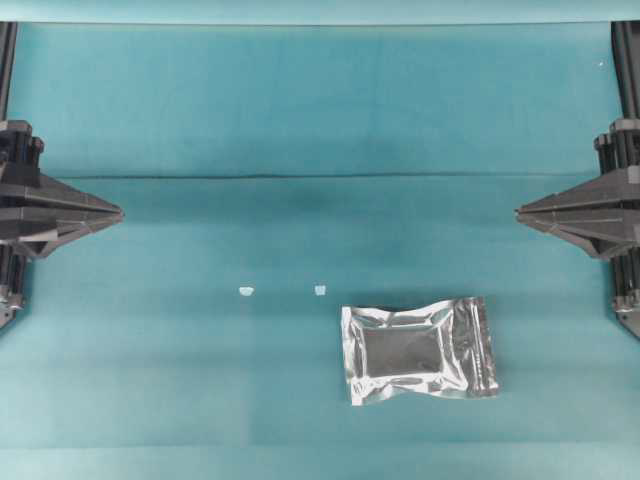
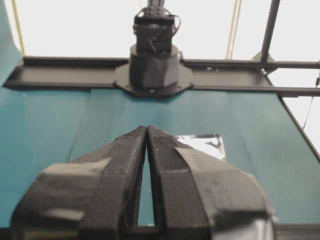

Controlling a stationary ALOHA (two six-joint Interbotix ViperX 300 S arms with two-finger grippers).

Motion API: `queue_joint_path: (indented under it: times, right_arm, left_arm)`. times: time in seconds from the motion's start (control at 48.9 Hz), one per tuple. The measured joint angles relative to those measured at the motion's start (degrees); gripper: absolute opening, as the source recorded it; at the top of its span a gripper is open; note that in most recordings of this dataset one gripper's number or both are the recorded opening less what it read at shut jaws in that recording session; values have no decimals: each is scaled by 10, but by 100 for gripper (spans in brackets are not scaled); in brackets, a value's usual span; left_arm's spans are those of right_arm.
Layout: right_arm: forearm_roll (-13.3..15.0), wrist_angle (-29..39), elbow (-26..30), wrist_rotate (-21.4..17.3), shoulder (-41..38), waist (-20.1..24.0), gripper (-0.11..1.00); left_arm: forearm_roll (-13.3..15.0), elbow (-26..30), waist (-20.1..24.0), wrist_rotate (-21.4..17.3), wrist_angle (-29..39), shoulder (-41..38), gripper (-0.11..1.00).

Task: Hand over the silver zip bag and make it stand upright.
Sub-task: 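Move the right gripper toward the right edge of the silver zip bag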

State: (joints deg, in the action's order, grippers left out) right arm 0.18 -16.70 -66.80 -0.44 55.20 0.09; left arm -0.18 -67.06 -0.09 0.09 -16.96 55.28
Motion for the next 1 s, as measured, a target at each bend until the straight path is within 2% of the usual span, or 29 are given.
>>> queue_joint_path:
  times: [0.041,0.082,0.164,0.368,0.409,0.573,0.634,0.736,0.859,1.002]
  right_arm:
    - [-1,0,-1,0,0,1,8]
    - [-4,3,0,-1,1,0,5]
    - [-14,19,4,-18,4,1,0]
    - [-28,111,18,-113,18,1,0]
    - [-33,134,21,-143,21,1,0]
    - [-65,237,38,-323,25,1,0]
    - [-69,273,39,-396,25,2,0]
    - [-69,316,40,-492,25,11,0]
    - [-69,353,38,-572,21,33,0]
    - [-69,363,18,-650,4,74,0]
  left_arm:
    - [-2,2,0,-2,0,-2,13]
    - [-5,8,0,-5,1,-5,5]
    - [-8,22,0,-5,1,-17,0]
    - [-9,43,0,-7,1,-57,0]
    - [-9,45,-1,-5,2,-64,0]
    - [-9,48,-6,-4,2,-87,0]
    - [-9,49,-6,-2,1,-91,0]
    - [-9,49,-6,0,2,-88,0]
    - [-9,49,-7,0,2,-87,0]
    - [-9,49,-7,2,6,-87,0]
